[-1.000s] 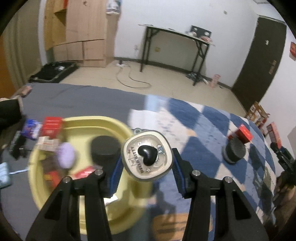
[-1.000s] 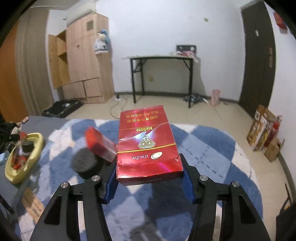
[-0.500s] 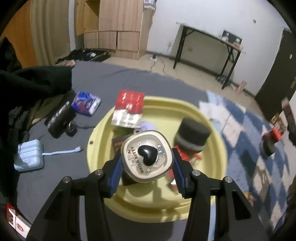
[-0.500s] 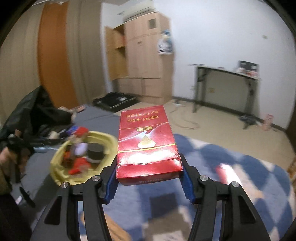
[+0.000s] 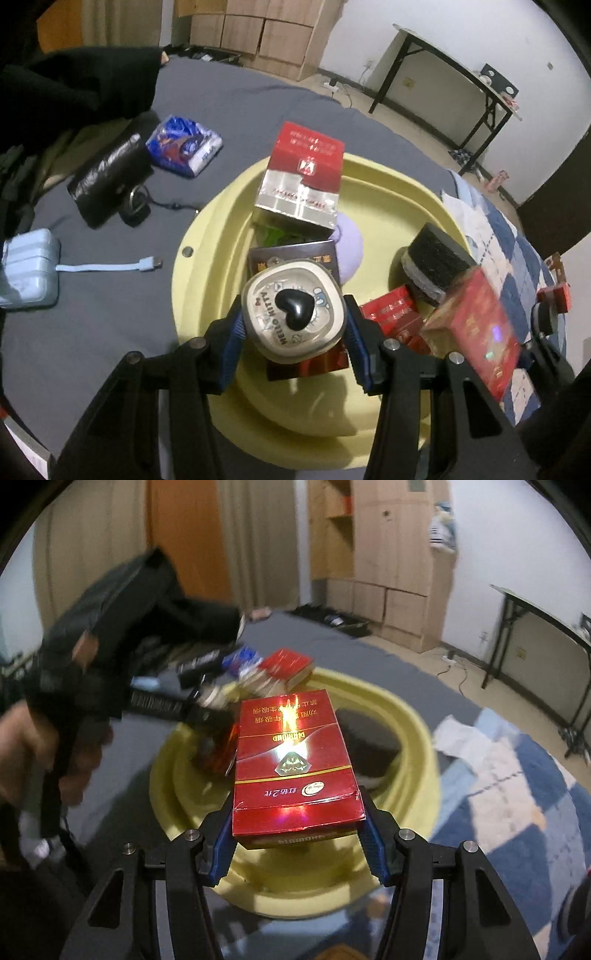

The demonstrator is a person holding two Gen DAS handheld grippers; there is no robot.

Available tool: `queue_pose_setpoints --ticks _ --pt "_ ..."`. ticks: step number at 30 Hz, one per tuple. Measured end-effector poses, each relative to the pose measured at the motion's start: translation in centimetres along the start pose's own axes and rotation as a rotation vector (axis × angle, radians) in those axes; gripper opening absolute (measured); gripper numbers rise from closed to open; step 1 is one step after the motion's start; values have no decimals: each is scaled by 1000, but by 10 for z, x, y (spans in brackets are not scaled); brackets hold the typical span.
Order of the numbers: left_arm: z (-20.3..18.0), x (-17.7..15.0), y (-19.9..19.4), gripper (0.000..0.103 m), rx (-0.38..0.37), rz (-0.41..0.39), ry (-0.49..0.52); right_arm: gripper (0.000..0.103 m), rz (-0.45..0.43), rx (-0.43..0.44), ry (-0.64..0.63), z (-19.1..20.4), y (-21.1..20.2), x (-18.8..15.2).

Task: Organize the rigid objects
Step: 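Carry silver tin and red box over the yellow tray and lower them, then open both tools and move them back to the rug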

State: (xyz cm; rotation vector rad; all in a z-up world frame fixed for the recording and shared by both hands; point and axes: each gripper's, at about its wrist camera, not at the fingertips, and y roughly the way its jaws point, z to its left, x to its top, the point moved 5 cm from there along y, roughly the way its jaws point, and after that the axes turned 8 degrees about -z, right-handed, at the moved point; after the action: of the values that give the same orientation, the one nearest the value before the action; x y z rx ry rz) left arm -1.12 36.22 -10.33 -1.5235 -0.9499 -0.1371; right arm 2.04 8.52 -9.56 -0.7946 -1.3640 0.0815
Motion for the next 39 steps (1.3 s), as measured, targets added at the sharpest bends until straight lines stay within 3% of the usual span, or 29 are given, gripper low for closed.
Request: queue_pose_setpoints --ticks 5,12,15,16,17,19,22,26,30,39 --pt "1 -2 7 51 6 9 -22 57 49 10 -41 2 21 2" --pt "5 -2 6 52 3 1 -47 58 86 31 -1 8 46 7" --pt "4 2 6 67 -10 -13 -71 60 99 44 -3 11 50 6" --pt "3 2 5 78 -22 -18 -81 61 98 45 0 13 48 4" --pt "1 4 0 90 -24 -37 -84 68 94 43 2 12 44 3" --pt "-3 10 -10 101 -21 -91 -78 81 76 48 15 11 38 4" --pt "-9 18 -25 103 -64 -162 -85 97 38 43 30 8 21 8" --pt "-22 20 -34 103 -104 -175 -51 100 -3 9 91 -8 -7 6" --pt "-62 14 -40 103 -137 -178 40 103 -46 -70 187 -46 -56 -11" --pt "-218 -31 -29 103 -316 -31 349 103 -115 -348 439 -196 -192 -73"
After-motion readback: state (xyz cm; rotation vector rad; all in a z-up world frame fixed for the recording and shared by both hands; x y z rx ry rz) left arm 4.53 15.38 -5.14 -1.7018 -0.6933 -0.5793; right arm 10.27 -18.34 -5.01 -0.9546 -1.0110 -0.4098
